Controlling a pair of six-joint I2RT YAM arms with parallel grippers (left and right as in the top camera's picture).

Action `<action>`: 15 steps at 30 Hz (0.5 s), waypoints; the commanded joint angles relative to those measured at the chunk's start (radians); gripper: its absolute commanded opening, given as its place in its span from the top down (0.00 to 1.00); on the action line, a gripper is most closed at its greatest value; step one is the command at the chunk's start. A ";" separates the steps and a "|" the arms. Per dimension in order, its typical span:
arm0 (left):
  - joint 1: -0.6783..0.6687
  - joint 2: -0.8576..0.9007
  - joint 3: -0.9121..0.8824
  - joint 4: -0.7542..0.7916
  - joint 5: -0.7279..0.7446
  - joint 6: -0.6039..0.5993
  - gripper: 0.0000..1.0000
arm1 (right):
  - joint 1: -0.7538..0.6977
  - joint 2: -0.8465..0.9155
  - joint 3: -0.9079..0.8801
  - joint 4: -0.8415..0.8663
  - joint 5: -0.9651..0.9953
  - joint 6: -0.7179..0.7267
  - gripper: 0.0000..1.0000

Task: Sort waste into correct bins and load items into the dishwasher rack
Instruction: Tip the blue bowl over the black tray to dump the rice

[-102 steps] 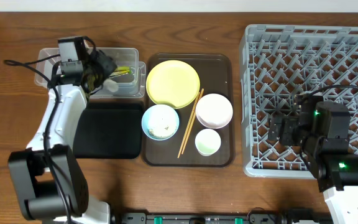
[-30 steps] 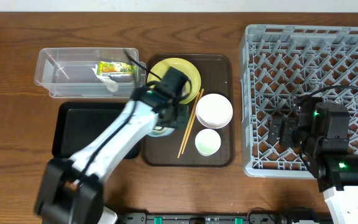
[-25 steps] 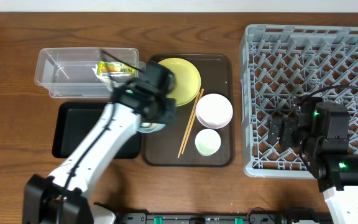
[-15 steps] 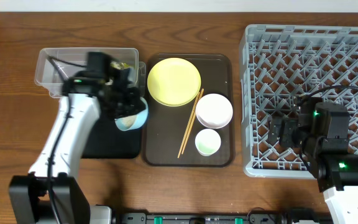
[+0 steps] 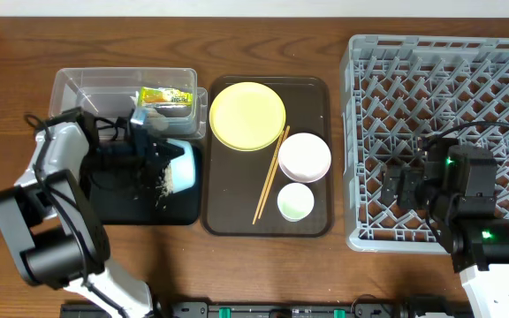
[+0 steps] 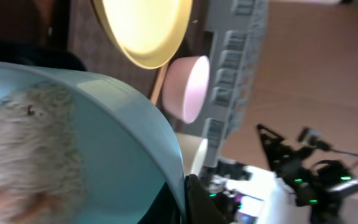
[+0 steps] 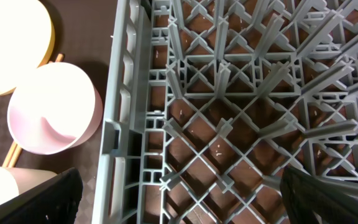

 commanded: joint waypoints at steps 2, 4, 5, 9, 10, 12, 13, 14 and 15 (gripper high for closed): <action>0.039 0.041 -0.004 -0.069 0.214 0.071 0.94 | 0.002 -0.002 0.023 -0.002 -0.004 -0.014 0.01; 0.053 0.043 -0.004 -0.105 0.266 0.071 0.94 | 0.002 -0.002 0.023 -0.002 -0.004 -0.013 0.01; 0.060 0.043 -0.004 -0.120 0.288 0.062 0.94 | 0.002 -0.002 0.023 -0.002 -0.004 -0.013 0.01; 0.096 0.043 -0.004 -0.187 0.346 -0.019 0.94 | 0.002 -0.002 0.023 -0.002 -0.004 -0.013 0.01; 0.105 0.043 -0.004 -0.193 0.346 -0.050 0.94 | 0.002 -0.002 0.023 -0.002 -0.004 -0.013 0.01; 0.118 0.043 -0.004 -0.196 0.346 -0.100 0.94 | 0.002 -0.002 0.023 -0.002 -0.004 -0.013 0.01; 0.124 0.043 -0.004 -0.196 0.346 -0.119 0.94 | 0.002 -0.002 0.023 -0.002 -0.004 -0.013 0.01; 0.131 0.043 -0.004 -0.196 0.346 -0.131 0.94 | 0.002 -0.002 0.023 -0.002 -0.004 -0.013 0.01; 0.137 0.043 -0.004 -0.196 0.346 -0.140 0.94 | 0.002 -0.002 0.023 -0.004 -0.004 -0.013 0.01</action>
